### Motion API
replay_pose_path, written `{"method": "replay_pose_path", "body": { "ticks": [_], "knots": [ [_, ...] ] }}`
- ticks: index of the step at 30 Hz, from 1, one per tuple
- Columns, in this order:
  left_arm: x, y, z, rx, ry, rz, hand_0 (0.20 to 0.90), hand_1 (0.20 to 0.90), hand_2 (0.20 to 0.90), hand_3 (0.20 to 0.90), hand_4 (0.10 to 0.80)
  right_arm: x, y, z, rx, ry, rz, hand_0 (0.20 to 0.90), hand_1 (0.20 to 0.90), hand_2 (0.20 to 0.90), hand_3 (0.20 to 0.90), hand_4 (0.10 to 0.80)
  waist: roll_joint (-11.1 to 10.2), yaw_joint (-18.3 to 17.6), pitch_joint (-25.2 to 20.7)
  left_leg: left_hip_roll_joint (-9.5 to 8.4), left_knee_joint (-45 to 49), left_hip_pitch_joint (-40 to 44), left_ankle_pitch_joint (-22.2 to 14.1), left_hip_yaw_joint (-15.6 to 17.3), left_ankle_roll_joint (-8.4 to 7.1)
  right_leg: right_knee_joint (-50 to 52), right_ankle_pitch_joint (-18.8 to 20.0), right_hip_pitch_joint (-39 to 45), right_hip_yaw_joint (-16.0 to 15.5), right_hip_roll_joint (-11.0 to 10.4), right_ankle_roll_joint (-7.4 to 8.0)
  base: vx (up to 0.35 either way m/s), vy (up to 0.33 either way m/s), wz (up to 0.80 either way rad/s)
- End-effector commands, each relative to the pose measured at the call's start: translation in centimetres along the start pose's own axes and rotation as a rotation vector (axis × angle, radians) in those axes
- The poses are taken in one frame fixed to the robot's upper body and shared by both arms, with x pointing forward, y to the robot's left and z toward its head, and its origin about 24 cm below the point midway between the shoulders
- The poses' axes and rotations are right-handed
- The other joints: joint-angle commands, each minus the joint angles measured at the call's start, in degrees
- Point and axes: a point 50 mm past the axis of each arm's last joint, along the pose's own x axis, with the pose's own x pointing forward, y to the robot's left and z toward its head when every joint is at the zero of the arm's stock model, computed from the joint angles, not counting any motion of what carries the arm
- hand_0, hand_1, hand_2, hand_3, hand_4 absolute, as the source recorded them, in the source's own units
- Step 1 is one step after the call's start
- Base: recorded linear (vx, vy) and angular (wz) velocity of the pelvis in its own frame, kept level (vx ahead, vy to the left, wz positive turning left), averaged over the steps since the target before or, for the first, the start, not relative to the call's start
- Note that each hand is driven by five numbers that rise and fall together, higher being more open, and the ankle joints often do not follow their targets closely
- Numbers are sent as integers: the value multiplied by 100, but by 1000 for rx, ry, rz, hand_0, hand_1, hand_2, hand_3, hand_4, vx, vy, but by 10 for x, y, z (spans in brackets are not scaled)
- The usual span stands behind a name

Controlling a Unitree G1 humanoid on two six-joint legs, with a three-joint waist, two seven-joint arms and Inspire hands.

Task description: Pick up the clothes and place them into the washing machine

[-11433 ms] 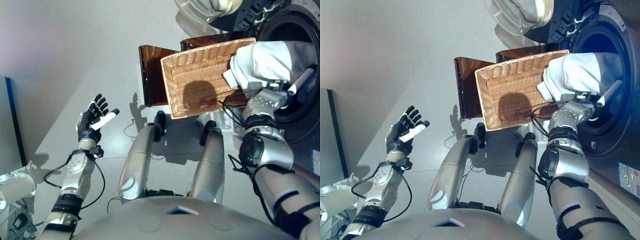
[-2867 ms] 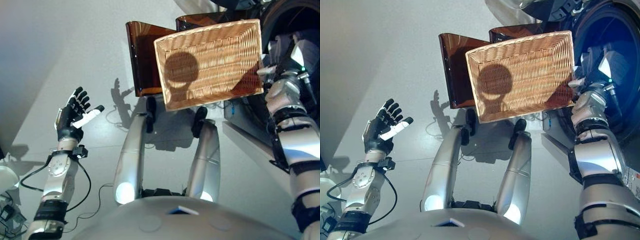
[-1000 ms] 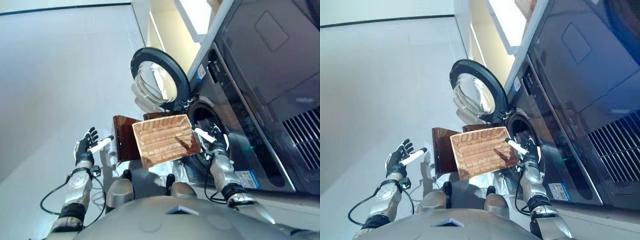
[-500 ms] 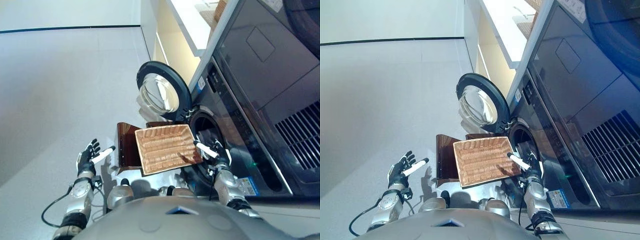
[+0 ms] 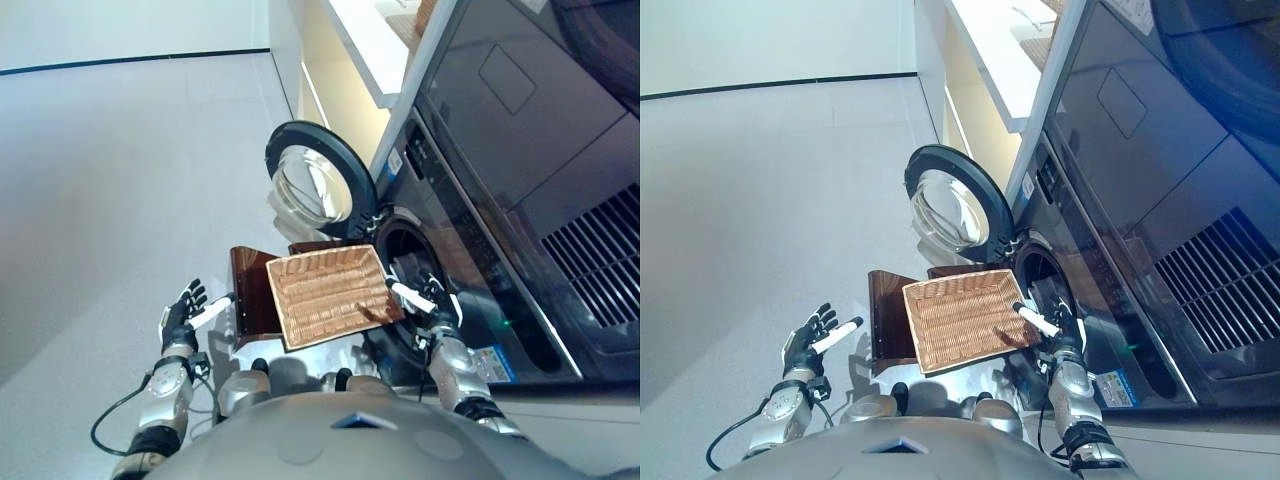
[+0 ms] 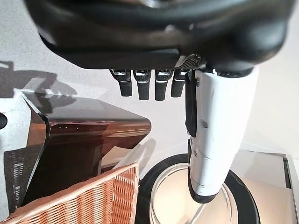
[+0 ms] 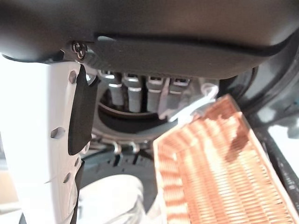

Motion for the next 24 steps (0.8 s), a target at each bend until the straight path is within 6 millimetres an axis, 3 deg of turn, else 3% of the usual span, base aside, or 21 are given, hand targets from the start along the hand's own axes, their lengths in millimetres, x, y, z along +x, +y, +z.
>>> {"method": "replay_pose_path", "body": {
  "ticks": [1, 4, 6, 9, 10, 13, 15, 19, 21, 24],
  "knots": [
    [17, -4, 58, 19, -244, -33, 900, 900, 900, 900, 800, 14, -25, 67, 47, -266, -88, 900, 900, 900, 900, 800, -26, -188, 12, 90, 855, -461, -466, 902, -45, 685, -266, -368, -267, 23, -44, -53, 89, 58],
    [17, -1, 60, 31, -253, -25, 900, 900, 900, 900, 800, 14, -24, 68, 61, -269, -91, 900, 900, 900, 900, 800, -5, -229, 34, 95, 844, -487, -472, 1017, -6, 885, -292, -568, -310, -22, -10, -51, 111, 40],
    [15, 5, 62, 44, -261, -2, 900, 900, 900, 900, 800, 14, -18, 70, 60, -274, -74, 900, 900, 900, 900, 800, -36, -269, 96, 56, 886, -406, -658, 1103, 157, 1330, -330, -779, -256, -129, 93, -27, 133, -7],
    [16, 9, 63, 56, -261, 16, 900, 900, 900, 900, 800, 16, -13, 70, 52, -269, -62, 900, 900, 900, 900, 800, -49, -225, 185, 29, 983, -361, -758, 1192, 249, 1643, -287, -905, -154, -201, 183, -28, 99, -7],
    [17, 12, 61, 51, -252, 30, 900, 900, 900, 900, 800, 17, -7, 72, 46, -273, -45, 900, 900, 900, 900, 800, -52, -233, 222, -35, 979, -289, -797, 1210, 313, 1759, -145, -932, 22, -227, 261, 3, 92, -28],
    [15, 14, 57, 64, -238, 29, 900, 900, 900, 900, 800, 15, -9, 68, 43, -265, -41, 900, 900, 900, 900, 800, -37, -247, 200, -137, 992, -187, -899, 1186, 380, 1641, 67, -890, 285, -388, 306, 19, 69, -27],
    [14, 16, 57, 69, -240, 32, 900, 900, 900, 900, 800, 15, -11, 66, 28, -253, -45, 900, 900, 900, 900, 800, -3, -220, 194, -94, 1074, -206, -972, 1211, 356, 1413, 513, -856, 374, -704, 379, -16, -87, -21],
    [15, 23, 60, 66, -249, 56, 900, 900, 900, 900, 800, 17, -9, 65, 31, -241, -49, 900, 900, 900, 900, 800, -4, -197, 205, 222, 1299, -297, -1039, 1113, 179, 650, 1389, -971, 251, -1367, 457, -2, -211, 3],
    [14, 27, 59, 72, -241, 66, 900, 900, 900, 900, 800, 16, -9, 63, 29, -233, -44, 900, 900, 900, 900, 800, -79, -203, 183, 284, 1329, -248, -1060, 1067, 91, 470, 1588, -975, 238, -1472, 541, 55, -192, 12],
    [14, 30, 56, 71, -228, 74, 900, 900, 900, 900, 800, 15, -9, 62, 26, -231, -37, 900, 900, 900, 900, 800, -208, -203, 137, 325, 1376, -246, -1071, 1004, -3, 369, 1512, -797, 256, -1400, 619, 53, -178, 35]
  ]
}}
